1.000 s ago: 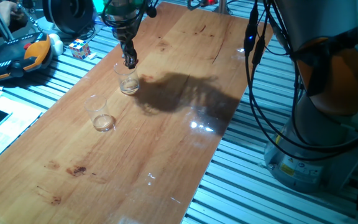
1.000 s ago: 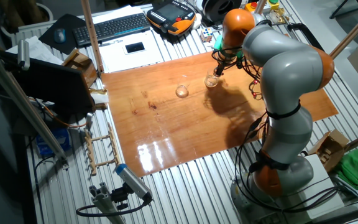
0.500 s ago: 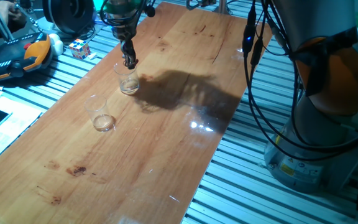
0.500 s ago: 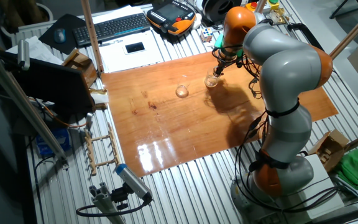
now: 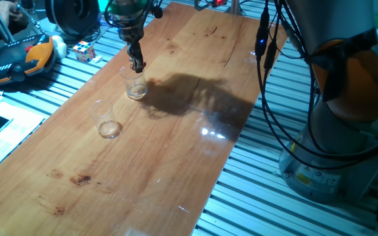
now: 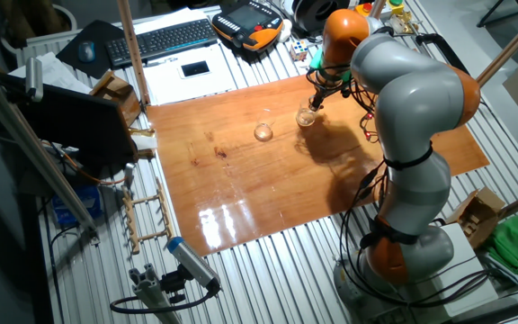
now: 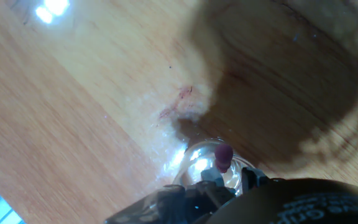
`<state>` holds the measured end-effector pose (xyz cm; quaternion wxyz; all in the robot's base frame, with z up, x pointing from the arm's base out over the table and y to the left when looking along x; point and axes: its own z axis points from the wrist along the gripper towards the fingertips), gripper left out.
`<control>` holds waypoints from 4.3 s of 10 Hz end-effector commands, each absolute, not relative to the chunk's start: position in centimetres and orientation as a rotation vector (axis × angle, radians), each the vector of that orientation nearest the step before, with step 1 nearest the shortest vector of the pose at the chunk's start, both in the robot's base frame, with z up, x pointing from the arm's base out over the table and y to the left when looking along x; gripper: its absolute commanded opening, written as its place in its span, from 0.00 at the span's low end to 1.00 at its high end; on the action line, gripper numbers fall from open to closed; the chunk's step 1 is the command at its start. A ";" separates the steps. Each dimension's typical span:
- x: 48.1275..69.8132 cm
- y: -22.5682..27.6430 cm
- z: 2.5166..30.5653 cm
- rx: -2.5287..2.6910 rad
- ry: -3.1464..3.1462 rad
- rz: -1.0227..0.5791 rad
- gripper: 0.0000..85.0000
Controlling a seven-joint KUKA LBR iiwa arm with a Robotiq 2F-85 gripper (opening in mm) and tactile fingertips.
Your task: Transfer liquid using a dropper
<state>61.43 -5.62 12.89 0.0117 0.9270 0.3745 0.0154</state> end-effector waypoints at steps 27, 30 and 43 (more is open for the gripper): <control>61.5 -5.6 13.0 2.851 1.196 0.106 0.01; 61.5 -5.5 13.3 2.848 1.203 0.098 0.01; 61.5 -5.4 13.5 2.829 1.223 0.067 0.02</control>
